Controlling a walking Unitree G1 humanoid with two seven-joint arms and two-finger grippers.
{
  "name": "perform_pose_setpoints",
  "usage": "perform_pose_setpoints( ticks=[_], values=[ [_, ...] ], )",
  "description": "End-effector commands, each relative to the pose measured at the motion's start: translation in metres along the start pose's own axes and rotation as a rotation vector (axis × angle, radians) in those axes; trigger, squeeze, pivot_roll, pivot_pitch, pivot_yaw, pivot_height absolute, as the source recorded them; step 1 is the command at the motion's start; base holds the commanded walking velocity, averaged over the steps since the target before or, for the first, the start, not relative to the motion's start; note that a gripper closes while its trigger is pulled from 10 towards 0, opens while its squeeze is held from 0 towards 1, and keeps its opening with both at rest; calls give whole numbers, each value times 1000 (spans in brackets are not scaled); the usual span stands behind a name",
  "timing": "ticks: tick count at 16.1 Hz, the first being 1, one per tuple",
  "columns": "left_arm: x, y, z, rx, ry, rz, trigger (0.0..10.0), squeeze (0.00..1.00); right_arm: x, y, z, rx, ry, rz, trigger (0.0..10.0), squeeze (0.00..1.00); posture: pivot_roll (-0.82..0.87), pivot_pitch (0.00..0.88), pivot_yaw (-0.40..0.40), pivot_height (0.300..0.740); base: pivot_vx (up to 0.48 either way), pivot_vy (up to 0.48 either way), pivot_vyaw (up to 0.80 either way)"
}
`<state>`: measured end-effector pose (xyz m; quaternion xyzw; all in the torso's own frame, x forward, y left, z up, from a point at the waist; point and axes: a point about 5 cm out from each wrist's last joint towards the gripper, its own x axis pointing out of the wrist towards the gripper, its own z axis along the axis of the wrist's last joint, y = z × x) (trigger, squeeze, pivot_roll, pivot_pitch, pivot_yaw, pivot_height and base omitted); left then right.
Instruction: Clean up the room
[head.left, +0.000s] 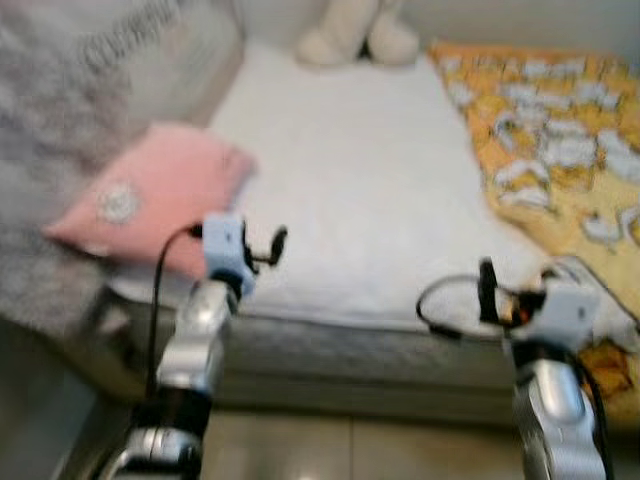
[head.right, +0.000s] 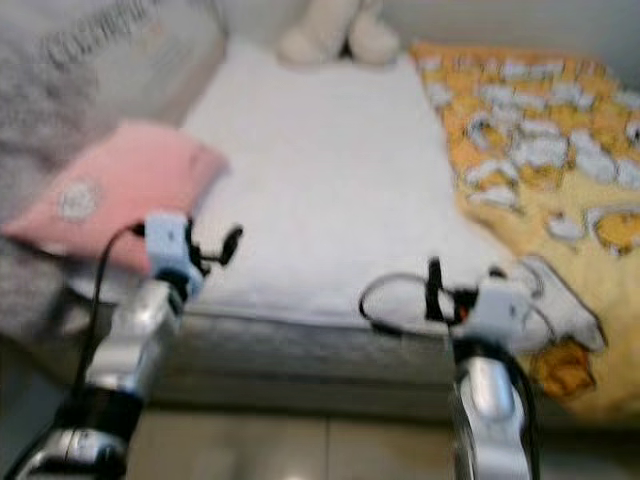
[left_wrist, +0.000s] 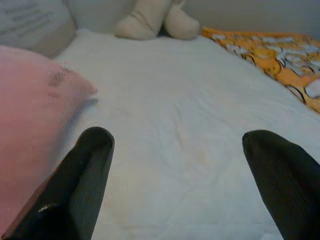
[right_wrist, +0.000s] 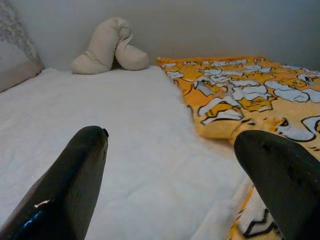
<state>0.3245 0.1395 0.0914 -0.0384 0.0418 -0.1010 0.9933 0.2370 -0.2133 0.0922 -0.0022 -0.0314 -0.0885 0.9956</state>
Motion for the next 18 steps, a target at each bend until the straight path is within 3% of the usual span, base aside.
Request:
perform_pose_setpoints(
  ticks=[1,18],
  values=[
    [7,-11,5,2,-16,-29,10000,0,-1,-6,-3,-18,14,-15,10000,0,-61,0,20,740,300,-371,0],
    [15,-27,3,10,-37,-90,10000,0,0,-10,-6,-58,33,-27,10000,0,-98,0,32,740,299,-370,0]
  ],
)
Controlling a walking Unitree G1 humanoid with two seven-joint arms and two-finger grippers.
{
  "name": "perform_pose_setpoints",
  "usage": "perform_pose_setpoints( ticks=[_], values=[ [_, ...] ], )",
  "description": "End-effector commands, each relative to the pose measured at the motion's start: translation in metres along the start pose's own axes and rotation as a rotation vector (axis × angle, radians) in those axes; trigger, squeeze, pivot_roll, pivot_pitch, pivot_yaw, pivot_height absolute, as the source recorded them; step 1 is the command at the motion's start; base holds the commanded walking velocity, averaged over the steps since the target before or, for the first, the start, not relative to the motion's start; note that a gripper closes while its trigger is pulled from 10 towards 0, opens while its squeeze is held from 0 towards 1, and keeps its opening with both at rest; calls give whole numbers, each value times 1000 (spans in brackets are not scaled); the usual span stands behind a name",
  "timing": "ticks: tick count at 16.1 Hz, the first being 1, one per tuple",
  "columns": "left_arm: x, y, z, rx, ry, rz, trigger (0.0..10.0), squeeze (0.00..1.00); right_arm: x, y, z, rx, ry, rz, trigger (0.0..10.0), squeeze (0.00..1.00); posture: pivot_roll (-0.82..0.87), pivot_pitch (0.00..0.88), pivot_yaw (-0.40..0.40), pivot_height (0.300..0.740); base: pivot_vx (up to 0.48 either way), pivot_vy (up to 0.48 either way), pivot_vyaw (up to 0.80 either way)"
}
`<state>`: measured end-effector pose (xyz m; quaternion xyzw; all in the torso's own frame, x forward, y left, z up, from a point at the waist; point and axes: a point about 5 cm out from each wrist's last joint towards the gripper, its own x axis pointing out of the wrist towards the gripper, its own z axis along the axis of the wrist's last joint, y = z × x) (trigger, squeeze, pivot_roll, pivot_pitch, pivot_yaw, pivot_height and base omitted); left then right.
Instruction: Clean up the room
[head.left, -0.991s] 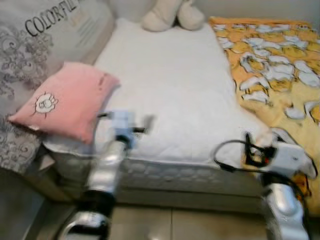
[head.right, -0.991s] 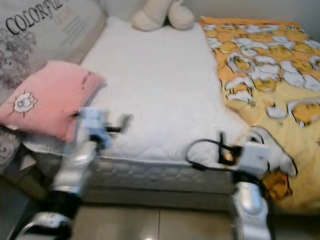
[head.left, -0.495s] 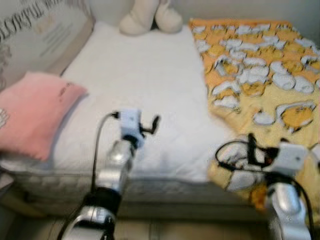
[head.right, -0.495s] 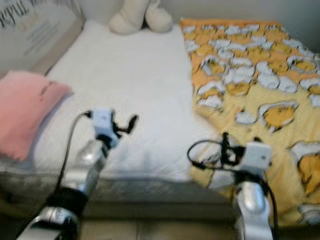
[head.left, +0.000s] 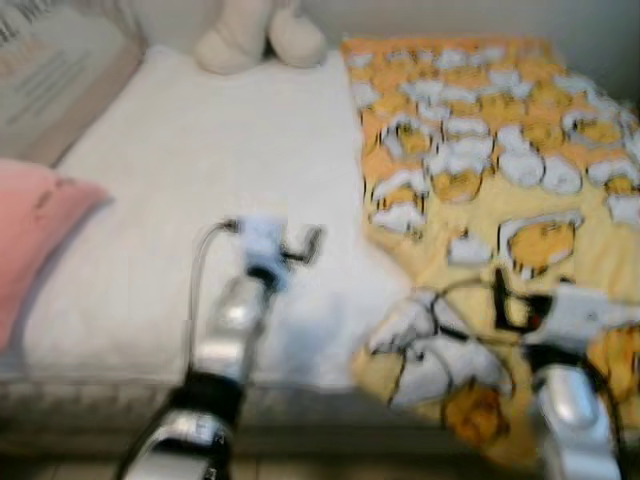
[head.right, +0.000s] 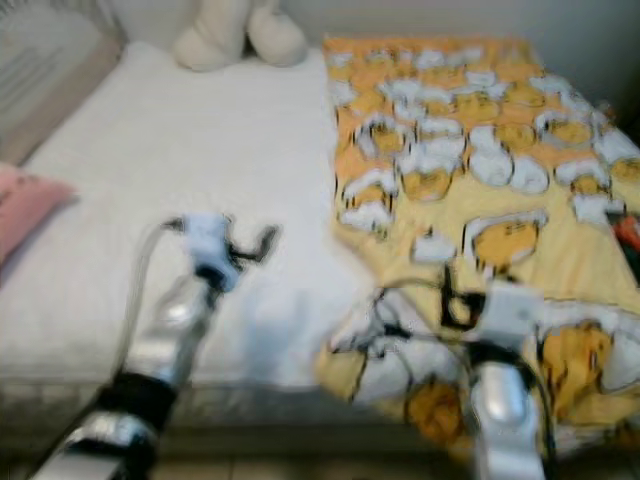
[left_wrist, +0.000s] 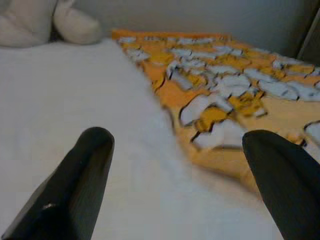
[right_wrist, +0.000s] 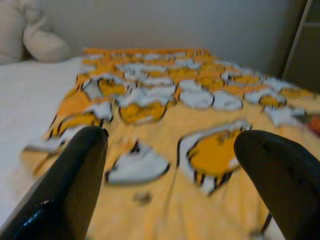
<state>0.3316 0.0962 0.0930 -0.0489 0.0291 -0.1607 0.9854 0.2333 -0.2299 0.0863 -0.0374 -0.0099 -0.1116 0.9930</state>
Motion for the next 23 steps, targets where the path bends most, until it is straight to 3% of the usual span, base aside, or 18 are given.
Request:
perform_pose_setpoints(
  ticks=[1,5,9,19,23],
  values=[
    [-3,14,3,25,-13,34,10000,0,-1,9,0,17,1,21,10000,0,-98,0,31,740,270,-394,0],
    [-7,20,0,12,-3,62,10000,0,-1,10,-2,13,8,34,10000,0,-92,0,31,740,268,-396,0],
    [-8,16,-1,14,-11,41,10000,0,-1,11,-3,9,12,41,10000,0,-88,0,28,740,267,-395,0],
    [-8,7,1,16,-26,-9,10000,0,0,12,-5,1,21,52,10000,0,-90,0,30,740,0,-443,0],
    [-8,4,1,17,-27,-25,10000,0,1,12,-7,-4,35,56,10000,0,-91,0,31,740,0,-454,-616]
  ],
)
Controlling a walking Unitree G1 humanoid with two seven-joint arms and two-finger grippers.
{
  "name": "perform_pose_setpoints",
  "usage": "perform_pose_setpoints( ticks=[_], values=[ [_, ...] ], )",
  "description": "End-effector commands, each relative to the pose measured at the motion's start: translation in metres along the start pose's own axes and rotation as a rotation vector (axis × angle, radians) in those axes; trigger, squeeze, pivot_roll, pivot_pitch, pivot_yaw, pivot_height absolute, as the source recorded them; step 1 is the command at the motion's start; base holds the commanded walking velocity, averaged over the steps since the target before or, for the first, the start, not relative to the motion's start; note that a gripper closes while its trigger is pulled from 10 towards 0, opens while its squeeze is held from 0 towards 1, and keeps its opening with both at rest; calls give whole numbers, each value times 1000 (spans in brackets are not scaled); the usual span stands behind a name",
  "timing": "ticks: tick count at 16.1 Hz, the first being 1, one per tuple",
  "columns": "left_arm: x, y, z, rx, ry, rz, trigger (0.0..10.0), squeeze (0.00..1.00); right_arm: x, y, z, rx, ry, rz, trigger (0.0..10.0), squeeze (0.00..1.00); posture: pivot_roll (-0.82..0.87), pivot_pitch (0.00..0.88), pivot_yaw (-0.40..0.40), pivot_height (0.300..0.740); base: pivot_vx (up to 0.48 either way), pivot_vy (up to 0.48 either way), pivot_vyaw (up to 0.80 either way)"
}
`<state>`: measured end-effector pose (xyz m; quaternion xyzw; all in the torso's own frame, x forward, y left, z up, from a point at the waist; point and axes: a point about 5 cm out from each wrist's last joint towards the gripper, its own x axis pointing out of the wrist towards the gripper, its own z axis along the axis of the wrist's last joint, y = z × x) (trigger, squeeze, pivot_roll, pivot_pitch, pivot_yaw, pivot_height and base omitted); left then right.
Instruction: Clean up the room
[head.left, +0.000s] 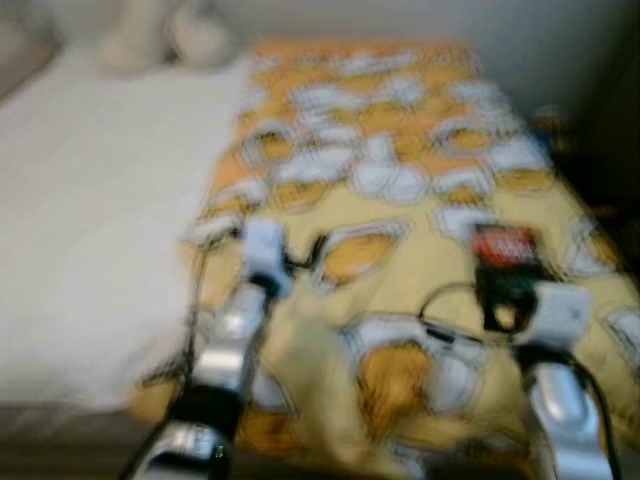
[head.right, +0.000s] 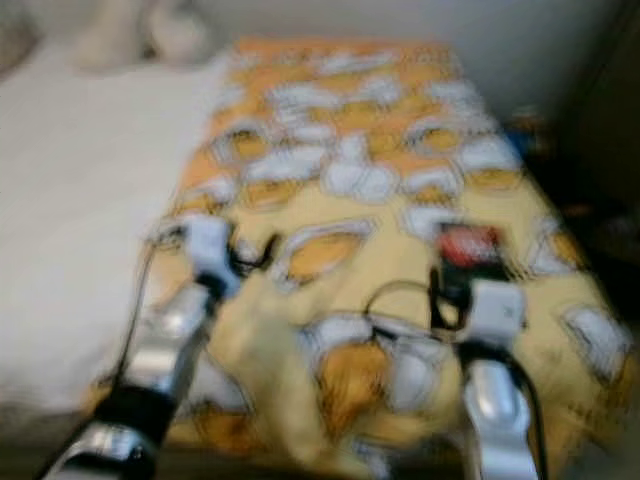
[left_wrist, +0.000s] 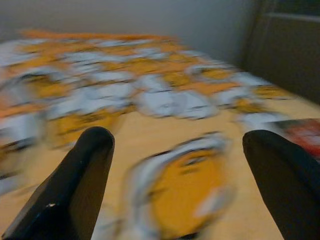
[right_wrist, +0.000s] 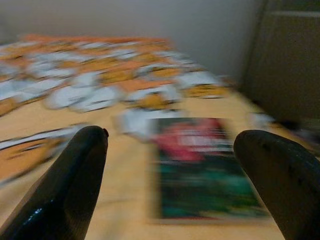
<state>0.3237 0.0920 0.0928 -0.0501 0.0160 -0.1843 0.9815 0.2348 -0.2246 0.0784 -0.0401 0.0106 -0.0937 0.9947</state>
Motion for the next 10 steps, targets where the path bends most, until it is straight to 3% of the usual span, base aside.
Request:
perform_pose_setpoints(
  ticks=[1,5,8,10],
  values=[
    [-1,10,3,14,-3,24,10000,0,0,5,2,1,-11,17,10000,0,-93,0,30,740,0,-454,0],
    [3,9,4,9,-5,16,10000,0,1,3,2,-14,-17,15,10000,0,-97,0,31,740,64,-440,0],
    [6,12,6,9,2,26,10000,0,2,4,1,-11,-4,17,10000,0,-96,0,31,740,0,0,-408],
    [6,13,6,29,1,18,10000,0,2,4,1,-3,-3,16,10000,0,-96,0,30,740,0,480,-663]
  ],
)
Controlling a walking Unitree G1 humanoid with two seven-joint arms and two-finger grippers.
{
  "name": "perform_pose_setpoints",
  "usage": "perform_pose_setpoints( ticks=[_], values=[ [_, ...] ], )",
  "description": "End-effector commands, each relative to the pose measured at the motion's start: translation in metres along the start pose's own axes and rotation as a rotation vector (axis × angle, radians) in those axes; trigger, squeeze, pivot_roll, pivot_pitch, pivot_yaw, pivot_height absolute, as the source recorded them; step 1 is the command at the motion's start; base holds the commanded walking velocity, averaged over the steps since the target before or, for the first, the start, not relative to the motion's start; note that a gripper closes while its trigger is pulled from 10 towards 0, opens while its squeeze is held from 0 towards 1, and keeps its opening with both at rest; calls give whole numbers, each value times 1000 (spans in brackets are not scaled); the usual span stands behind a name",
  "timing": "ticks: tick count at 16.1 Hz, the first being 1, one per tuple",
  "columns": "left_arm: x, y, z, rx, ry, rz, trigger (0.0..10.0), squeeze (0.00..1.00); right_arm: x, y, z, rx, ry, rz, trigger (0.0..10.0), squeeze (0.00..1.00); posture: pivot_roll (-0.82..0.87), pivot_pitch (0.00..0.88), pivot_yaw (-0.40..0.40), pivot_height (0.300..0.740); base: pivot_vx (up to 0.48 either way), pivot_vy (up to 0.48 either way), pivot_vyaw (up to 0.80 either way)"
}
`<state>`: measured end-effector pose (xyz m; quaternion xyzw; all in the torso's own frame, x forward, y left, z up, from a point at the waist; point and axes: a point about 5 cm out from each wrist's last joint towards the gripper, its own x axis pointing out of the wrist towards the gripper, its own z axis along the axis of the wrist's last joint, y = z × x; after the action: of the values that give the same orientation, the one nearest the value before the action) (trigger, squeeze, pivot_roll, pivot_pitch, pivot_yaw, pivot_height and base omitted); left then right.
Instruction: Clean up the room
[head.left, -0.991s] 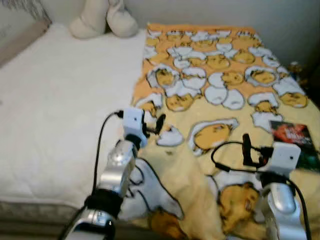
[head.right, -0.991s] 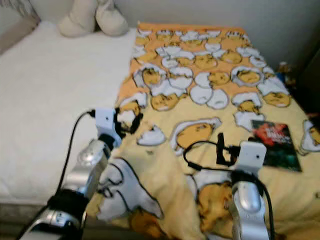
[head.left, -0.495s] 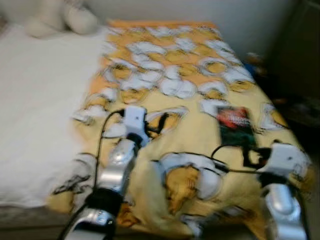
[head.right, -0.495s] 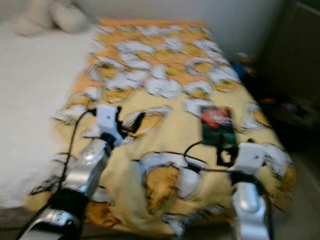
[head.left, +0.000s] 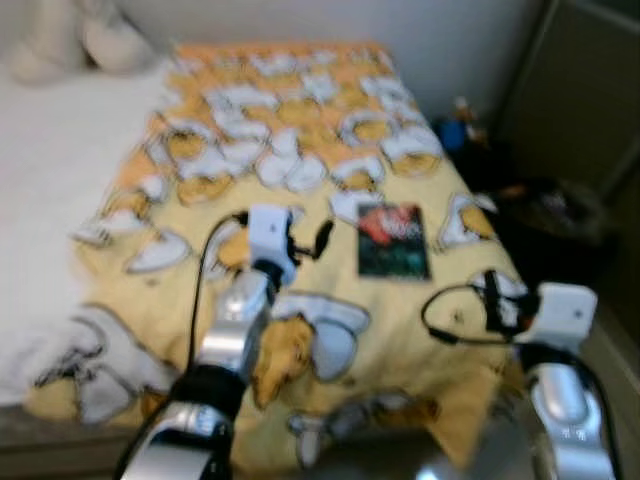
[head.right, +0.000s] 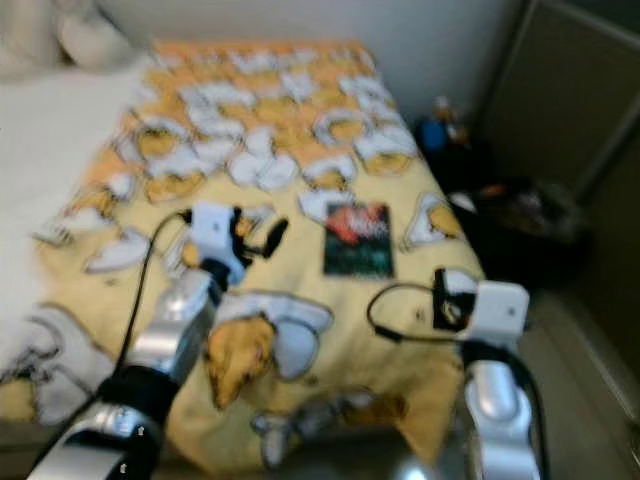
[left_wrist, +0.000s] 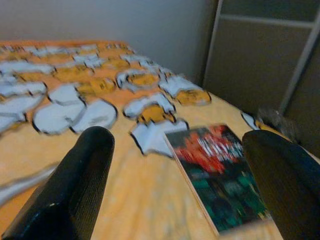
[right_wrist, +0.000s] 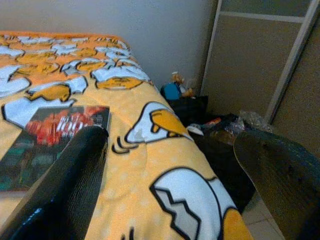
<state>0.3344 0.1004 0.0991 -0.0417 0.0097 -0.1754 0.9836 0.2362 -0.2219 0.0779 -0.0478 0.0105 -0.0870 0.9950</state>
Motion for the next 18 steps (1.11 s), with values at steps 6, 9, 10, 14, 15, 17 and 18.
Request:
perform_pose_setpoints(
  ticks=[6,9,10,14,15,17,18],
  values=[
    [-2,10,-8,-38,38,68,10000,0,0,1,-1,13,7,3,10000,0,-105,0,37,740,0,480,-648],
    [-18,35,-33,-113,184,204,10000,0,-3,-1,-4,-47,32,24,10000,0,-109,0,35,740,0,160,-485],
    [-40,39,-52,1,304,108,10000,0,-6,-6,-5,-71,47,40,10000,0,-109,0,24,740,0,0,0],
    [-99,44,-69,27,374,-234,10000,0,-9,-17,-2,-73,38,25,10000,0,-83,0,24,740,0,0,0],
    [-102,42,-68,35,354,-256,10000,0,-11,-18,-2,-66,34,18,10000,0,-75,0,19,740,0,0,0],
    [-92,26,-64,52,263,-208,10000,0,-15,-14,-5,-57,35,20,10000,0,-72,0,14,740,0,0,0],
    [-82,13,-60,32,214,-176,10000,0,-14,-8,-5,-52,35,32,10000,0,-78,0,17,740,0,0,-800]
  ],
)
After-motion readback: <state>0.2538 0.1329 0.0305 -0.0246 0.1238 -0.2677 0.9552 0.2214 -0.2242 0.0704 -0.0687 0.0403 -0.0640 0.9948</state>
